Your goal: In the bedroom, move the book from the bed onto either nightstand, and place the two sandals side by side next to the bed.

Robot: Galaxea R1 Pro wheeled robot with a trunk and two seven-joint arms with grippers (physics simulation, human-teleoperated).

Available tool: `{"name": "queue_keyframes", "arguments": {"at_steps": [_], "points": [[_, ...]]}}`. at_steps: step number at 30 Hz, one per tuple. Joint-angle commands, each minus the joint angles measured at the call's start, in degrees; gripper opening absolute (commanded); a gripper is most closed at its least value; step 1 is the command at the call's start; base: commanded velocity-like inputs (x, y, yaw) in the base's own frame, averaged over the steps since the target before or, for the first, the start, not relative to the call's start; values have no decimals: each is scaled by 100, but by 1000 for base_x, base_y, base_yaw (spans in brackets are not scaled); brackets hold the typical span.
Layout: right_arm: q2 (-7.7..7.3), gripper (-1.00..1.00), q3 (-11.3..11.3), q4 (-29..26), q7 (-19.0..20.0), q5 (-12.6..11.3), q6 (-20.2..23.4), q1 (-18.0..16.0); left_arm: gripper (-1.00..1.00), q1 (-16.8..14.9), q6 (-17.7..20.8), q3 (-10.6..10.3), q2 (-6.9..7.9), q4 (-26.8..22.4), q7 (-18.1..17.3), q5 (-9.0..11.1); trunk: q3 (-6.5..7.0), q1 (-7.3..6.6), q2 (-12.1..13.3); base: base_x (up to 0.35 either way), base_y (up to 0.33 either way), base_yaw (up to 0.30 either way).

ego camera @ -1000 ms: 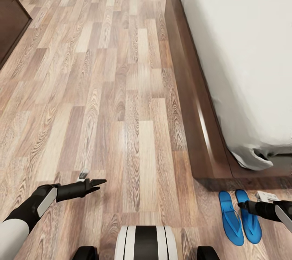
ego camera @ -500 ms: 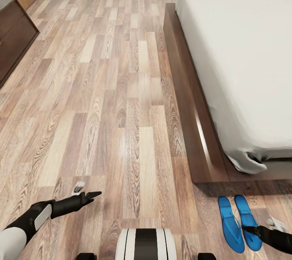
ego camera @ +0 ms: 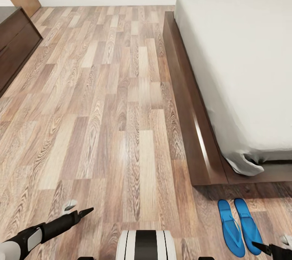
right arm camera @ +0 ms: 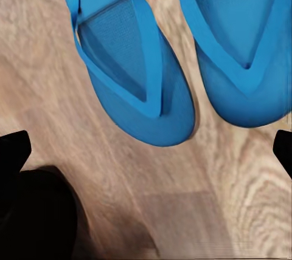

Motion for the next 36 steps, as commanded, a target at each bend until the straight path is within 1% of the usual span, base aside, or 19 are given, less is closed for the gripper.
{"name": "queue_keyframes", "arguments": {"at_steps": [1,6,8,12,17,30,36], "points": [[5,100,36,40,13,-60,5,-2,100,-1,50,-46,0,0,-17,61,-3,-1,-1,0,0,0],[113,100,38,282,-3,-62,-157,-2,100,6,43,-46,-18,7,-19,62,-3,-1,-1,0,0,0],[124,100,38,308,-5,-63,-175,-3,100,7,46,-43,-20,5,-17,62,-3,-1,-1,0,0,0],[150,100,38,332,-9,-64,-192,0,100,8,46,-49,-30,5,-11,62,85,-11,4,0,0,0],[241,100,38,342,-14,-64,-195,-2,100,8,46,-48,-32,6,-14,62,196,-24,11,0,0,0],[260,100,38,344,-15,-65,-197,-1,100,24,46,-49,-81,10,-5,62,484,-58,28,0,0,0],[260,100,38,344,-15,-65,-197,-3,100,34,46,-43,-147,10,-5,62,617,-73,36,0,0,0]]}}
